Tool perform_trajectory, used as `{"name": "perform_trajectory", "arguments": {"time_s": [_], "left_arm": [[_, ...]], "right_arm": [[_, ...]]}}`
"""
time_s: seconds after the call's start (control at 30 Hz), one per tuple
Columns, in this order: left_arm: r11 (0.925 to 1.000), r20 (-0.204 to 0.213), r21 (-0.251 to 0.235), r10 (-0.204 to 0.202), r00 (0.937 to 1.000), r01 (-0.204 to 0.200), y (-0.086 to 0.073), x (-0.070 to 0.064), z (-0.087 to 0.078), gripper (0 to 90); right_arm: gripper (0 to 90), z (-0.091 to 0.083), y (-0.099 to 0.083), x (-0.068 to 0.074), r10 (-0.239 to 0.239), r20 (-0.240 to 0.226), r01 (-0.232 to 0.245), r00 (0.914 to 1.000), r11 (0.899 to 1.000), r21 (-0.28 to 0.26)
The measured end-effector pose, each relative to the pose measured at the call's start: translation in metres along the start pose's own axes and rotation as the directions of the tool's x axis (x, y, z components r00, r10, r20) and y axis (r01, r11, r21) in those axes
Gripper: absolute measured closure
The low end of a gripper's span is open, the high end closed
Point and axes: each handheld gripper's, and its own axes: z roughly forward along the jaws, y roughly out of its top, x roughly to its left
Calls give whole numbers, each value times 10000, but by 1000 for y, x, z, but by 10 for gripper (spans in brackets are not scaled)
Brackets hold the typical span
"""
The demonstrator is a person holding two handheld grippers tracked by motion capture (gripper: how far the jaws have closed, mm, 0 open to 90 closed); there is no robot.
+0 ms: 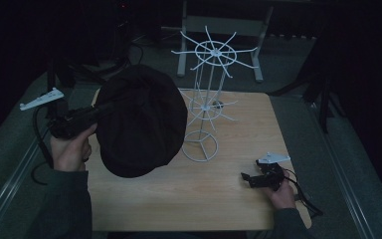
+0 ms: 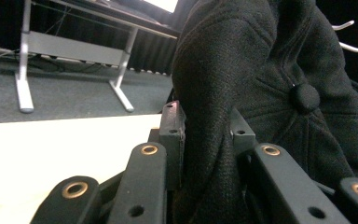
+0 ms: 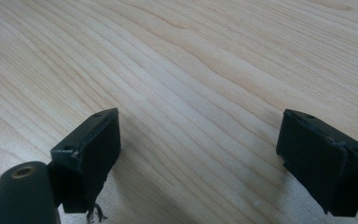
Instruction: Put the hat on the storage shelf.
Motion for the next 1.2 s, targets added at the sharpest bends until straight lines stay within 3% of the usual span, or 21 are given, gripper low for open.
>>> {"name": "perform_trajectory", "arguments": {"time_s": [0.83,1.2], "left_arm": [[9993,546,-354,138,9984,-118,9,-6,-4,753],[9985,1054,-520,199,9942,-145,12,-6,-2,753]], "right_arm": [[134,0,0,0,17,-7,-17,10000,10000,11],[135,0,0,0,18,-7,-18,10000,10000,11]]}}
